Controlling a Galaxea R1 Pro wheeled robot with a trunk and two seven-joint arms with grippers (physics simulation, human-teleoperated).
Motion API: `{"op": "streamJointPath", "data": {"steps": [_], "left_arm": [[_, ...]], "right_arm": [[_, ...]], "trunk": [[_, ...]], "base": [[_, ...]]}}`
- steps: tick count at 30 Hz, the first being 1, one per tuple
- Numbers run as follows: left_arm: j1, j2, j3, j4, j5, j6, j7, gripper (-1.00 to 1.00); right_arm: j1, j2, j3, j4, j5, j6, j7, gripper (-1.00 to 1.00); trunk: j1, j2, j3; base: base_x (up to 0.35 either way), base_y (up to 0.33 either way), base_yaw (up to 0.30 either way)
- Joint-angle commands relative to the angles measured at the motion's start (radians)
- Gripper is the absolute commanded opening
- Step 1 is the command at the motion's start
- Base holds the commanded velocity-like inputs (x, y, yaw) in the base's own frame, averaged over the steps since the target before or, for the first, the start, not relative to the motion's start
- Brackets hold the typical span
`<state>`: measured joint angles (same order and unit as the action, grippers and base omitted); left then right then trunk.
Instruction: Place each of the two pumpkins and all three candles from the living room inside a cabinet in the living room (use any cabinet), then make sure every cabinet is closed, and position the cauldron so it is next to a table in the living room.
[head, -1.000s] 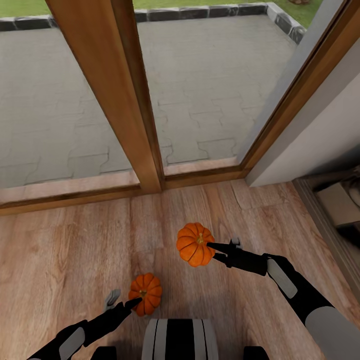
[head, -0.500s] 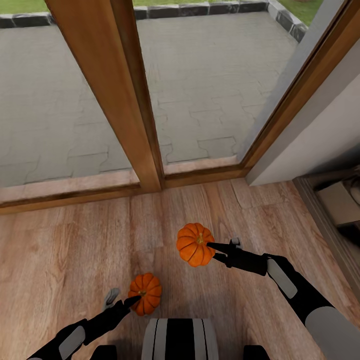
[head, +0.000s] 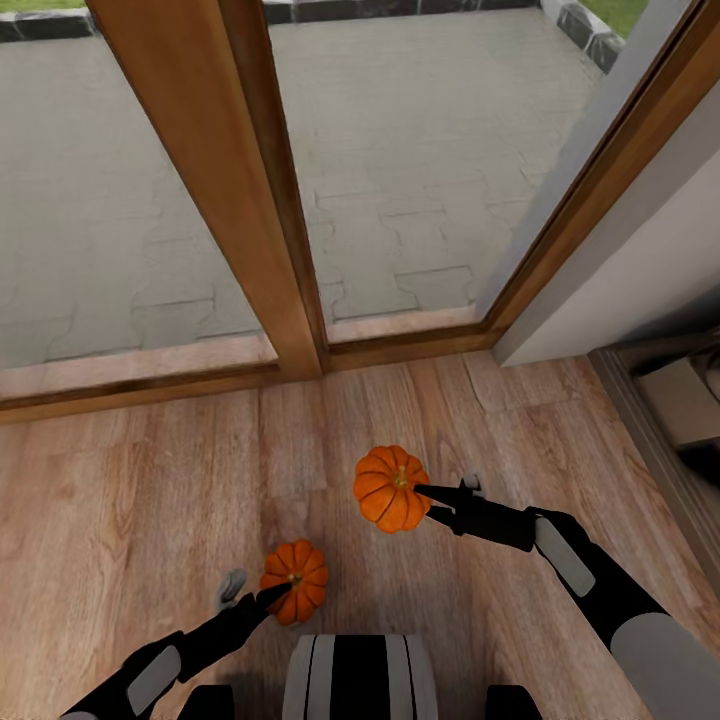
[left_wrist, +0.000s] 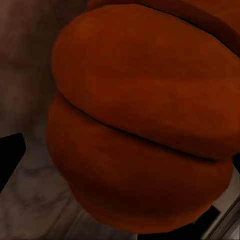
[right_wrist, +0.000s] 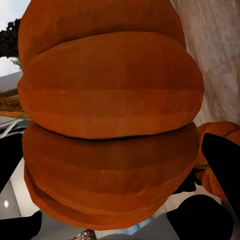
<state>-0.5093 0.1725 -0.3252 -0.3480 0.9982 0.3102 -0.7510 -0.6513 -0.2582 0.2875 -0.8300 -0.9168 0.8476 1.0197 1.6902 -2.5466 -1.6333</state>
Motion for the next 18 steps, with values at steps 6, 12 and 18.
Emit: {"op": "streamJointPath", "data": {"steps": [6,12,18], "left_arm": [[0.0,-0.001,-0.009,-0.004,-0.003,0.002,0.039,1.0],[0.0,-0.001,-0.009,-0.006,-0.003,0.001,0.037,-1.0],[0.0,-0.001,-0.01,-0.006,-0.004,0.003,0.037,-1.0]], "right_arm": [[-0.001,-0.001,0.003,0.0,-0.007,0.005,-0.001,-1.0],[-0.001,-0.001,0.003,0.0,-0.008,0.005,-0.001,-1.0],[-0.001,-0.001,0.003,0.001,-0.008,0.005,-0.001,-1.0]], "trunk": [[0.0,0.0,-0.001],[0.0,0.0,-0.001],[0.0,0.0,-0.001]], "base": [[0.0,0.0,0.0],[0.0,0.0,0.0],[0.0,0.0,0.0]]}}
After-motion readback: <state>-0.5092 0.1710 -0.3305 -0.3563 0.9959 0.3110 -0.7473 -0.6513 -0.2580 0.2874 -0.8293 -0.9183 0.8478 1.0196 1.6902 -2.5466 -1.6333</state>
